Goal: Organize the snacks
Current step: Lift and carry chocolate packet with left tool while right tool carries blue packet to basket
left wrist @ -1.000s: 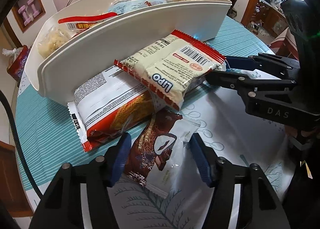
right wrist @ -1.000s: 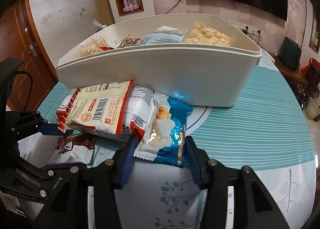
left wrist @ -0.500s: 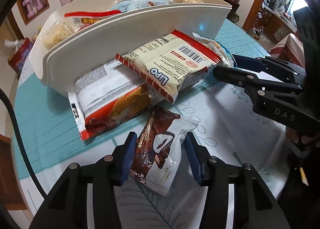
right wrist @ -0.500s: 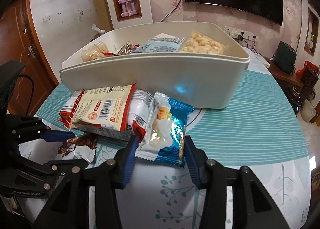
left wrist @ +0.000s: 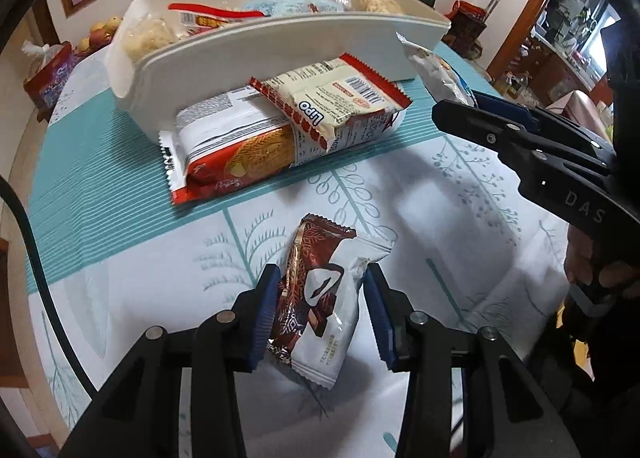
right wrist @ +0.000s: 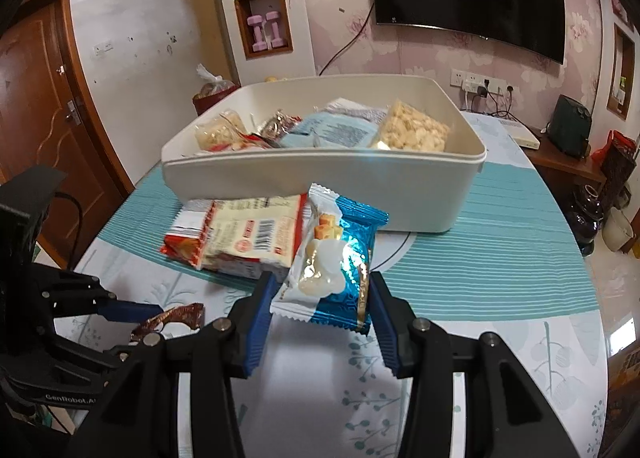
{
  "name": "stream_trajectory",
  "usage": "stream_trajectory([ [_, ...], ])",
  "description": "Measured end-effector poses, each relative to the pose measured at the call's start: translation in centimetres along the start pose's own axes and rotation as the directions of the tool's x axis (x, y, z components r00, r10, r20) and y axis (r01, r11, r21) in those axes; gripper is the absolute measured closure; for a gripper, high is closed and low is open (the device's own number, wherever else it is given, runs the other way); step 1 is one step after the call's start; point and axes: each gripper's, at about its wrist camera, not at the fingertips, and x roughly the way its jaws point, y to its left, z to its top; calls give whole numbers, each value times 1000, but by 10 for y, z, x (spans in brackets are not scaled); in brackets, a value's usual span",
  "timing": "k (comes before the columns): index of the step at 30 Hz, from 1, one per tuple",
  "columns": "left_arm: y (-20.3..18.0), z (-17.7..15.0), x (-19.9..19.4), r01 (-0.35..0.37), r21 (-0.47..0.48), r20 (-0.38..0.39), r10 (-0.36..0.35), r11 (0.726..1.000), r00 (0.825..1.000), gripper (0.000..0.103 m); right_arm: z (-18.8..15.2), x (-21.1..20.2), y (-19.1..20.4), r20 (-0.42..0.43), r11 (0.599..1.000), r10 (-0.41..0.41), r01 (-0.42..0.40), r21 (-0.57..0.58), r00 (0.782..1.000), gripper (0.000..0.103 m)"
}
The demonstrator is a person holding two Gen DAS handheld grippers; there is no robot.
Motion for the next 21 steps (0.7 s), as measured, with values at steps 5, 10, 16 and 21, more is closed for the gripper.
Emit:
stream_trajectory([
  [5, 8, -10, -21, 40, -37, 14, -39, 999, 999, 62, 5, -12, 7, 24, 1000, 6, -6, -9, 1000, 57],
  [10, 13, -9, -43, 58, -68, 30, -56, 996, 998, 62, 11, -25, 13, 49, 1000, 22, -21, -15, 999, 57],
  [16, 17, 7, -71, 76, -69, 54, -72, 995, 996, 62, 20, -31, 20, 73, 999, 20, -18, -29, 997, 57],
  [21, 19, 22, -91, 93, -62, 90, -88, 994, 992, 62, 35, -32, 22, 105, 999, 24, -20, -40, 994, 57],
])
